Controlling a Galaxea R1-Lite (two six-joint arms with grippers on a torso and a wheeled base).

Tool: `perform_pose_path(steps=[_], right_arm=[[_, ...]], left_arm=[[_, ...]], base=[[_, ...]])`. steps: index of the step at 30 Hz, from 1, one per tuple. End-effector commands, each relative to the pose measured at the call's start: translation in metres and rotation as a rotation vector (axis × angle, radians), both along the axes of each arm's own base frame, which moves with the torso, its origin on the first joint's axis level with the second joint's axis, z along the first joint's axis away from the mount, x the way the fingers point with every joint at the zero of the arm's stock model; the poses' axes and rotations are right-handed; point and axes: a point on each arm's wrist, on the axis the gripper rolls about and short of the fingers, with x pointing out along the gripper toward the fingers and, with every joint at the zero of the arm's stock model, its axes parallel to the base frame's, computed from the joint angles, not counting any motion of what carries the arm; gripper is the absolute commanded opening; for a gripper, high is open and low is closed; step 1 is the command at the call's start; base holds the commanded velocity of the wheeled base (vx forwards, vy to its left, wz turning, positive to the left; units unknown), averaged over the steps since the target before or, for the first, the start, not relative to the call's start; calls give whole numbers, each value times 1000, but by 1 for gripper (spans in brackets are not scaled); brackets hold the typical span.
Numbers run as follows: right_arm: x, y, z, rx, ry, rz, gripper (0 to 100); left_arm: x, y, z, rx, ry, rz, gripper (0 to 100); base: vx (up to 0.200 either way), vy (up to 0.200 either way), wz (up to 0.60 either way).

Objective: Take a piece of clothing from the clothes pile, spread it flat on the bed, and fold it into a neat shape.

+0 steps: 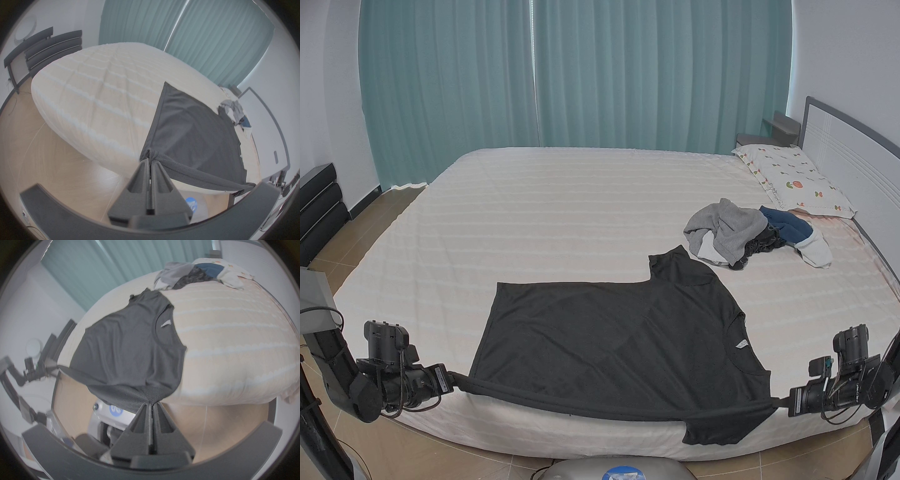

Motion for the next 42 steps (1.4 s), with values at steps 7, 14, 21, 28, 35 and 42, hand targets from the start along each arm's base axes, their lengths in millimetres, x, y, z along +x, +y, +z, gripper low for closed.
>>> perform_pose_path(steps=[7,14,21,28,35,42], right_arm=[[39,0,23,154,-198,-171,0],[43,-1,30,195,-259,-198,0],[35,2,34,226,-274,-157,0],[36,2,36,194,-297,-116,0],[37,0,36,195,-305,-120,0],[52,0,38,206,-332,-122,0]], left_arm=[[14,-4,5,-20,-49,11,0],[12,-3,11,-15,-66,13,0],[-5,-3,11,50,-45,-53,0],[-6,-3,9,56,-39,-63,0],[0,-4,10,46,-53,-59,0],[19,-4,21,-56,-112,47,0]], base=[[0,0,0],[0,0,0],[0,0,0],[0,0,0],[0,0,0],[0,0,0]])
